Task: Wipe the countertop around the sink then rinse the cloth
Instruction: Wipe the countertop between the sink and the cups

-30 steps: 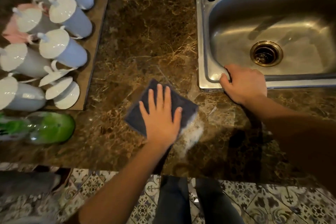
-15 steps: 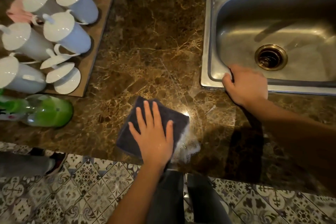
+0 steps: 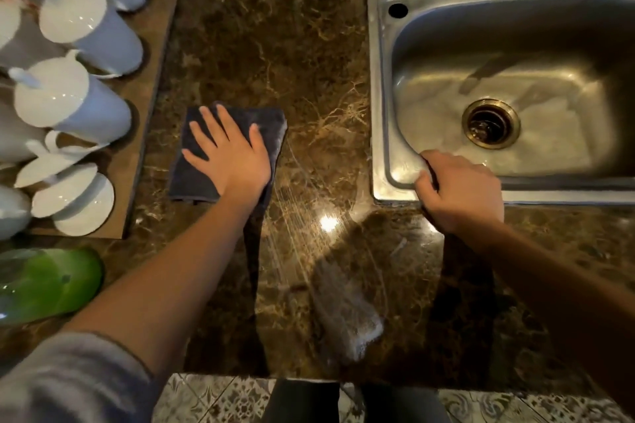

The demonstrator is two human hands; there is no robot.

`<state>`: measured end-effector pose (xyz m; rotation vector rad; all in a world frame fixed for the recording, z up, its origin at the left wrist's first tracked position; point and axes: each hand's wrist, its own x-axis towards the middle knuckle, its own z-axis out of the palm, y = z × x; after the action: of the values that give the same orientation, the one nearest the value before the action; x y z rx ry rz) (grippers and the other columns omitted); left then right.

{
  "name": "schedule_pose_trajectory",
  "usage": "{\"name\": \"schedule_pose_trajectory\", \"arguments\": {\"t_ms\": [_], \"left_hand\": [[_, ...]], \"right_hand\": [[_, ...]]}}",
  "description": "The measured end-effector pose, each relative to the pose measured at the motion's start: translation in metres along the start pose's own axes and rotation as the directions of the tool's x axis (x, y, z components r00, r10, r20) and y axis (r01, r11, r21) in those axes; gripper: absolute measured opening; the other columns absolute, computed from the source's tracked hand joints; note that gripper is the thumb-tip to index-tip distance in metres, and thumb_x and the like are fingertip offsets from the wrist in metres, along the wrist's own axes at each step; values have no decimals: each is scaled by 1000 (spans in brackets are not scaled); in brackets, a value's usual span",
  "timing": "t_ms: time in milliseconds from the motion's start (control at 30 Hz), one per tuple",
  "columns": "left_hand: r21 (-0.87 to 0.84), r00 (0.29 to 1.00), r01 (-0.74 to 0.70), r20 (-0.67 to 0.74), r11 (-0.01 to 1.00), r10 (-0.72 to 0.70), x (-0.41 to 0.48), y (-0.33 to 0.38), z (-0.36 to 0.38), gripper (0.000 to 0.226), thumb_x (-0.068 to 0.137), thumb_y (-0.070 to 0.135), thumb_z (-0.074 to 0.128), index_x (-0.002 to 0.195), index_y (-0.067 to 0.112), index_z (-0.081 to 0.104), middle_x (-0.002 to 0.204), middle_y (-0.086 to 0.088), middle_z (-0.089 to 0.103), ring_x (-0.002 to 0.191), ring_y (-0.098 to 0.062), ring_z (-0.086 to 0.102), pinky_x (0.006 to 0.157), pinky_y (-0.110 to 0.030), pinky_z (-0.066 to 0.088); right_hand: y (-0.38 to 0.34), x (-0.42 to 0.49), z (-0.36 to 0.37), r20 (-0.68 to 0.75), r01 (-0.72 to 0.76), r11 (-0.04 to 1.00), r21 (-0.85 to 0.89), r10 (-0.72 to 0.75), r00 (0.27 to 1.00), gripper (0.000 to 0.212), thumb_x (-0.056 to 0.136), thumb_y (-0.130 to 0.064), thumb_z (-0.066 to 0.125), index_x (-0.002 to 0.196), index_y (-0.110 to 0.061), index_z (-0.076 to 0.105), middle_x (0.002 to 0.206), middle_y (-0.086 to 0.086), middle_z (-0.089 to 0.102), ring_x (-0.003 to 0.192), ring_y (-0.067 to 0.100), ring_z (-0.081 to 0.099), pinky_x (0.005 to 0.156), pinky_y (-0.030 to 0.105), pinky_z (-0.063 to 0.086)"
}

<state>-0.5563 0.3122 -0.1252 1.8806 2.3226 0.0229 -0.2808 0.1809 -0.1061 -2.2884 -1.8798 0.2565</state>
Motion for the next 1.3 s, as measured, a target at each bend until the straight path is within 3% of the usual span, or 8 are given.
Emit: {"name": "schedule_pose_trajectory", "arguments": {"t_ms": [233,367,467,567,833,1067,1200,1300], "left_hand": [[35,999,-50,9,998,50,-5,1,-2,67,100,52,17,155,17,2,163,-7,-2,149,-31,-2,115,-61,2],[63,970,-244,21,968,243,-54,3,1,64,98,56,13,155,27,6,163,-4,2,148,-31,2,113,-61,3],[33,909,-415,50,909,413,-109,12,7,64,95,56,14,154,32,13,163,0,6,148,-30,4,113,-60,2],[5,890,-455,43,891,454,-151,11,14,61,96,55,21,153,32,19,162,-1,10,148,-30,6,112,-62,4],[39,999,-43,5,998,43,-234,16,25,66,95,58,13,153,29,20,161,-3,14,148,-31,12,112,-63,9],[-39,936,352,15,935,-352,-261,56,31,70,93,58,7,155,25,10,162,-5,5,148,-32,3,111,-64,5],[-95,892,452,31,887,-451,-270,88,36,64,100,52,16,155,20,10,162,-8,3,149,-32,2,111,-64,4],[-111,910,415,39,903,-414,-281,113,38,70,94,52,14,152,16,26,159,-13,19,146,-37,17,108,-68,14]], "right_hand": [[1,0,-1,-8,8,1000,1,-8,1000,31,92,-36,36,102,-16,57,85,6,60,71,18,36,66,31,27],[1,-1,-2,0,24,999,21,-24,1000,23,95,-31,41,100,-15,56,83,6,58,71,20,37,66,32,28],[5,0,1,28,48,999,3,-48,998,28,95,-35,38,105,-16,56,90,8,62,78,26,51,68,33,30],[7,0,2,35,73,997,2,-74,997,30,96,-35,36,105,-14,56,96,10,63,87,30,56,71,34,30],[13,-2,0,53,133,991,29,-134,990,38,98,-37,33,108,-9,58,103,17,64,93,34,57,78,38,40],[15,-1,-2,94,130,990,51,-135,986,40,99,-36,32,113,-9,56,109,17,62,99,34,57,83,39,39],[14,0,1,116,134,989,56,-140,983,39,99,-36,31,114,-9,55,111,17,61,100,33,56,84,40,39],[14,0,3,118,133,990,53,-138,983,38,99,-35,31,114,-9,54,111,16,62,100,33,56,84,40,40]]}}
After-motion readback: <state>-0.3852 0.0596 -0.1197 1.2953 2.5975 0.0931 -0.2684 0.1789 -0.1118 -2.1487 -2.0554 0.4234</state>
